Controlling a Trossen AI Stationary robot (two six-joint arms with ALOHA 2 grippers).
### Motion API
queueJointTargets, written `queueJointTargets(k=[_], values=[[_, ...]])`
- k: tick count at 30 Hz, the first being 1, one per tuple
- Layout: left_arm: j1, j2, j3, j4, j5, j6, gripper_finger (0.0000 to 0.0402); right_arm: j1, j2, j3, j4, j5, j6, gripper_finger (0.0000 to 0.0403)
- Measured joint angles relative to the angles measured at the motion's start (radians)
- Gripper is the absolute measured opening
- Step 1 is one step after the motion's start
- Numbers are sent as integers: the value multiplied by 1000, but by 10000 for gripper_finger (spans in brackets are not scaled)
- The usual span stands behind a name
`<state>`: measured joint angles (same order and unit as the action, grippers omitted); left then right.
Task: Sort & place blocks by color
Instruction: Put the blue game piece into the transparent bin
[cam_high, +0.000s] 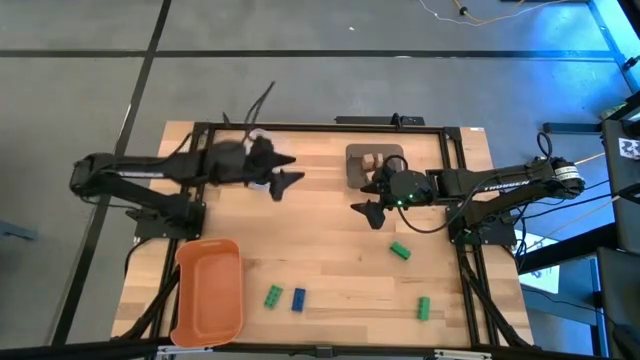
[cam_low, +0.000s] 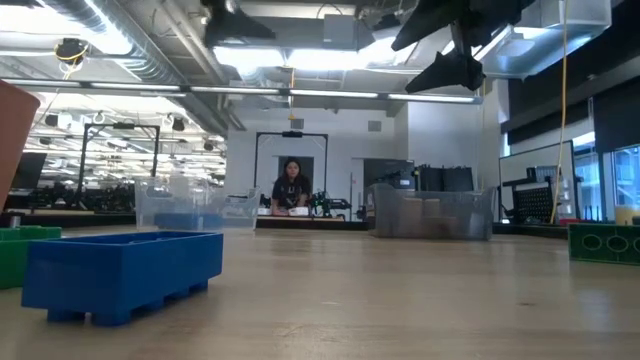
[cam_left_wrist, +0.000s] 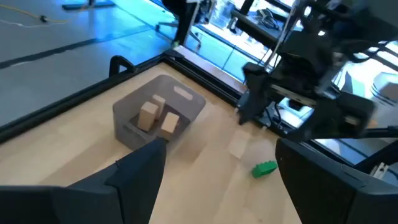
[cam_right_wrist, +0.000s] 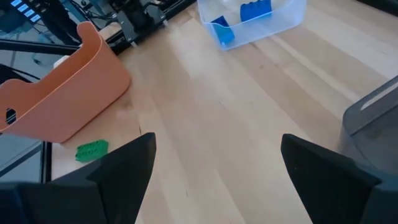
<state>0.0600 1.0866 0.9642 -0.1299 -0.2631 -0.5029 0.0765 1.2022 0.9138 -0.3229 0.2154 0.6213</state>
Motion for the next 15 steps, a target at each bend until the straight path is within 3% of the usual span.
queueJointTargets(k=[4,6,11,15], values=[[-161,-7,-2,-21,-194,-68,294,0,0,0,12,-33,-1,345],[-205,-7,-2,-43,-240,-142,294,0,0,0,21,-34,-1,345],[-253,64,22,-150,-183,-354,294,0,-21,1,17,-32,-2,345],[-322,178,109,-280,-112,-469,294,0,-42,2,1,24,46,345]])
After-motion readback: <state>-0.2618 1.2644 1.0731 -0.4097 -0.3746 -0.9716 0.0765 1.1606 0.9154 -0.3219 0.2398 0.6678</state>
